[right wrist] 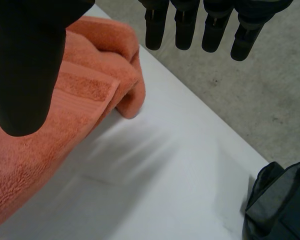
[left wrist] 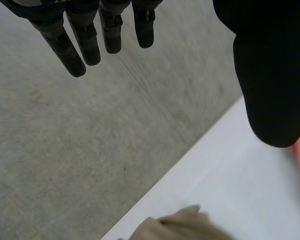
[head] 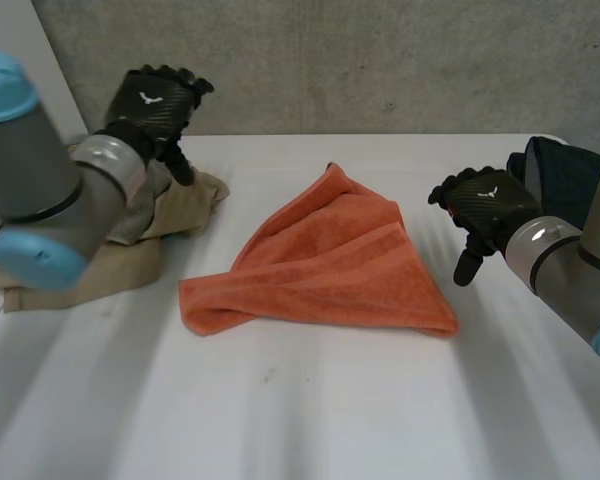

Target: Fold the laundry.

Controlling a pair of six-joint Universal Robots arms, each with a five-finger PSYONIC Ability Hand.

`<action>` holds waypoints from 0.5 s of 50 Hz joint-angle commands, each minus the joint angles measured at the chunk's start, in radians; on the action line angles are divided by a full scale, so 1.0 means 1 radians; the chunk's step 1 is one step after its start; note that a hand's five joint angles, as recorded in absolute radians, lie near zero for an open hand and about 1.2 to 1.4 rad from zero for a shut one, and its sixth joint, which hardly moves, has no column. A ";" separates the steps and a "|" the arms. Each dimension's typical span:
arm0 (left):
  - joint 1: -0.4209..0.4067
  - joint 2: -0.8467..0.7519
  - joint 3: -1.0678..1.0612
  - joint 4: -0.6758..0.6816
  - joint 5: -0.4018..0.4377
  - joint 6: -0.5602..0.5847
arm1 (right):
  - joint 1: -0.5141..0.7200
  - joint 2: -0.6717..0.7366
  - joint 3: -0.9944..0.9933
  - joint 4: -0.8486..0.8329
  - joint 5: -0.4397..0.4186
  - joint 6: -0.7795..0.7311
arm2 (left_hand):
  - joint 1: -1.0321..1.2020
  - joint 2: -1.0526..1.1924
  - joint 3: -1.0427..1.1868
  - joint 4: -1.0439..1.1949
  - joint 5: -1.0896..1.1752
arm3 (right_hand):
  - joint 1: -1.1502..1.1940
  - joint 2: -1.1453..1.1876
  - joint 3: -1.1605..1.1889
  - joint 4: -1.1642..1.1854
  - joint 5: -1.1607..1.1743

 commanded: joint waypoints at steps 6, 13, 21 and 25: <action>0.059 -0.654 0.757 -0.177 -0.005 0.493 | -0.016 0.081 -0.008 0.001 0.001 -0.060 | -0.028 -0.034 -0.039 -0.027 -0.051 | -0.155 -0.039 -0.034 -0.040 -0.051; 0.080 -0.832 0.946 -0.238 0.086 0.613 | -0.023 0.121 -0.009 -0.006 0.002 -0.102 | -0.028 -0.034 -0.039 -0.027 -0.051 | -0.155 -0.039 -0.034 -0.040 -0.051; 0.132 -0.854 0.966 -0.266 0.057 0.680 | -0.028 0.145 -0.023 -0.006 0.004 -0.128 | 0.802 0.796 0.790 0.803 0.779 | -0.155 -0.039 -0.034 -0.040 -0.051; 0.164 -0.846 0.957 -0.192 -0.070 0.693 | -0.025 0.152 -0.023 -0.006 0.002 -0.129 | 1.194 1.188 1.182 1.195 1.171 | -0.155 -0.039 -0.034 -0.040 -0.051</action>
